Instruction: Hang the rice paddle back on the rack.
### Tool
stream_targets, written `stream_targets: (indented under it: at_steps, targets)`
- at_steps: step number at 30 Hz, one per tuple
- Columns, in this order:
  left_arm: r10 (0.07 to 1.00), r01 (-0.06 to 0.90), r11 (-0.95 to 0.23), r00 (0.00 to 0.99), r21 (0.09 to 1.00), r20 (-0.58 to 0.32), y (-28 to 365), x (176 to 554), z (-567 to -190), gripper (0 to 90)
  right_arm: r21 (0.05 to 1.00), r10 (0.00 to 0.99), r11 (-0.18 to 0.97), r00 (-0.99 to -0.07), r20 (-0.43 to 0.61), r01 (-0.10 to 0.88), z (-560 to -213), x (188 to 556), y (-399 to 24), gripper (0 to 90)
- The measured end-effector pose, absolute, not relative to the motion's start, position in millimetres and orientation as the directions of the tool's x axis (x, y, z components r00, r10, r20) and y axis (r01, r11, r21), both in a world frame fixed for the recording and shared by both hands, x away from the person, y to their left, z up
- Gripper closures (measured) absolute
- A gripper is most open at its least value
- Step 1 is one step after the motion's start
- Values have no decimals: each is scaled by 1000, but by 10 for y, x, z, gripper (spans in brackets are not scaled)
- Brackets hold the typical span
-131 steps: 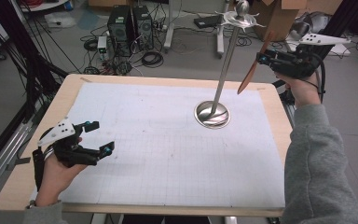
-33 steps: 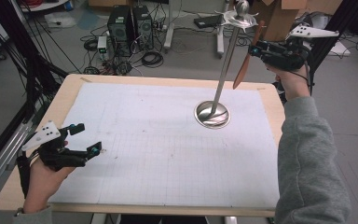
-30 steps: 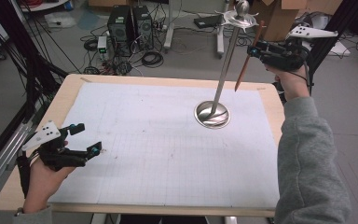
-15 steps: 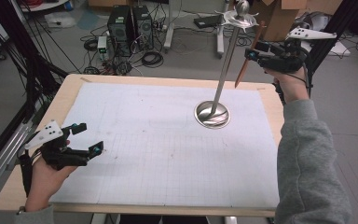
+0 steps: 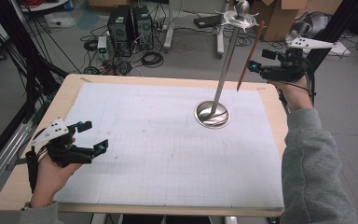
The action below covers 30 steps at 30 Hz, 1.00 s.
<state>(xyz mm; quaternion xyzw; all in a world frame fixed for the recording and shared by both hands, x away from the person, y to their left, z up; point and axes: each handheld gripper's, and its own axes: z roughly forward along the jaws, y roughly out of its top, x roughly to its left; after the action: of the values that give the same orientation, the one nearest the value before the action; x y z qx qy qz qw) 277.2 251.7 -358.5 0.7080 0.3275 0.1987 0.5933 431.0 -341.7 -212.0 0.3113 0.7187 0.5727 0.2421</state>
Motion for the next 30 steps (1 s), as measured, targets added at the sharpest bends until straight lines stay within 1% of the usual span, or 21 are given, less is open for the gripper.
stream_targets:
  at_steps: [6,22,30]
  targets:
    - [691,225,-83,715,971,-107,2468,2811,-3578,26,976,723,143,-691,10,163,-2149,4236,-3436,122]
    - [669,219,-87,736,972,-106,2319,2921,-3571,26,975,713,163,-701,-13,148,-2221,4064,-3487,121]
    - [652,217,-93,751,972,-105,2231,2981,-3569,26,969,720,171,-694,-2,176,-2308,4014,-3526,120]
